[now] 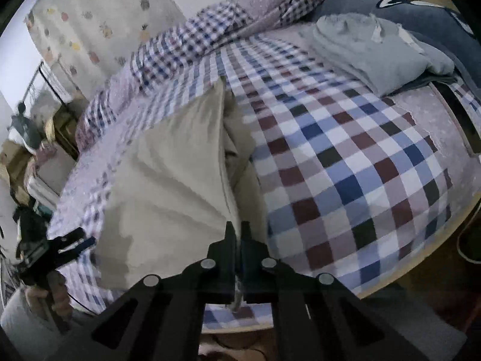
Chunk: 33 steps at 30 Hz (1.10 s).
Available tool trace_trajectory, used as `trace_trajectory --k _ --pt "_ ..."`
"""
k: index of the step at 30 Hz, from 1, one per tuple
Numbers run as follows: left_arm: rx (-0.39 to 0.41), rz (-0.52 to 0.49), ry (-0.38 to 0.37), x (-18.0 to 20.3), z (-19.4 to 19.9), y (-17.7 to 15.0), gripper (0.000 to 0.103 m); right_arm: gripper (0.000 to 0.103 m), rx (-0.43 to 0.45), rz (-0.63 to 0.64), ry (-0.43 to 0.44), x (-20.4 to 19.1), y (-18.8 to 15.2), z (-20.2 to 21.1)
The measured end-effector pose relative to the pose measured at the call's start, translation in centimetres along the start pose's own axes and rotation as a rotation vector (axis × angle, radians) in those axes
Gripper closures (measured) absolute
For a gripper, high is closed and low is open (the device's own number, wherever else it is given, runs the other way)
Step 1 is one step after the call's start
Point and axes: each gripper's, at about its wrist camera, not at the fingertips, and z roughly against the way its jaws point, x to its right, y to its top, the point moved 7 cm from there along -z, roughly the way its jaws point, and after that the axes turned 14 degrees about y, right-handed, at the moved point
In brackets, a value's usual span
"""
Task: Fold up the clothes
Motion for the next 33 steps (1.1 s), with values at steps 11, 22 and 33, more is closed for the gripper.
trace_trajectory --k 11,22,33 --pt "-0.04 -0.045 -0.113 1.5 0.4 -3.2 0.024 0.069 0.069 -0.003 -0.085 1.2 2.3 1.0" --pt "-0.224 -0.087 -0.032 3.0 -3.0 -7.5 0.095 0.067 0.091 0.189 0.045 -1.3 7.7 -3.6" --pt "-0.377 -0.097 0.09 2.4 -2.3 -13.6 0.1 0.082 0.039 0.152 -0.009 1.9 9.3 -7.0"
